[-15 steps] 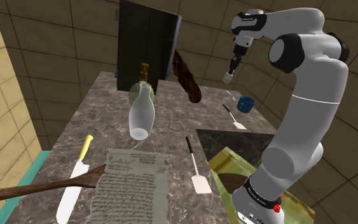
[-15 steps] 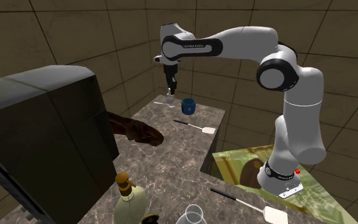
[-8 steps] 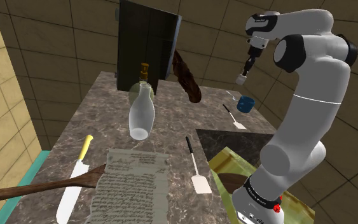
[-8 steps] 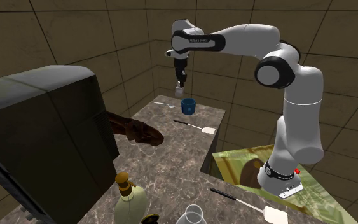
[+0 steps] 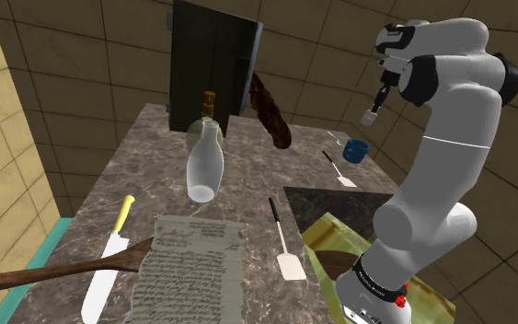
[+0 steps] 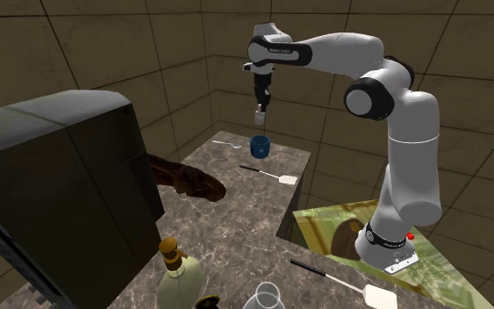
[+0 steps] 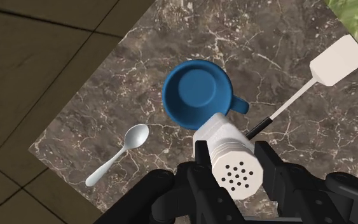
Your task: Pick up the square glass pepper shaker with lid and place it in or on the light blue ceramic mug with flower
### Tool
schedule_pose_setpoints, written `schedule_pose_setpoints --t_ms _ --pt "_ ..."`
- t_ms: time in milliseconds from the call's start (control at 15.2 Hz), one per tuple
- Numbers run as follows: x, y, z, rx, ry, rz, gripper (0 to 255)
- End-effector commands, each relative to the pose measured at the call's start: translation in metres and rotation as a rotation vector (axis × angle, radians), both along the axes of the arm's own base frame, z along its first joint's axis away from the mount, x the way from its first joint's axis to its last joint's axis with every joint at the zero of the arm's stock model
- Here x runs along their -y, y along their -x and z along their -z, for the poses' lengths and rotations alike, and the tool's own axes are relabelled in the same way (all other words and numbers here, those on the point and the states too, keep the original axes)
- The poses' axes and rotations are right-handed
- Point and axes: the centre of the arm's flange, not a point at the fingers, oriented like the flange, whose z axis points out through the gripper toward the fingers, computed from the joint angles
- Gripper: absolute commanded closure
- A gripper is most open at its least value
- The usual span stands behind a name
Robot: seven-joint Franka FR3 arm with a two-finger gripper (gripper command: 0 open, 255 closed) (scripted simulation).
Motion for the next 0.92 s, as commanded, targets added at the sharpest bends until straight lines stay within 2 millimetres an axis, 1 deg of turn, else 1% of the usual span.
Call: schedule_pose_setpoints --t_ms 0,858 --pt "0.004 0.004 0.006 0.0 0.0 -0.001 255" --pt "0.004 0.003 0.075 0.0 0.0 -0.001 255"
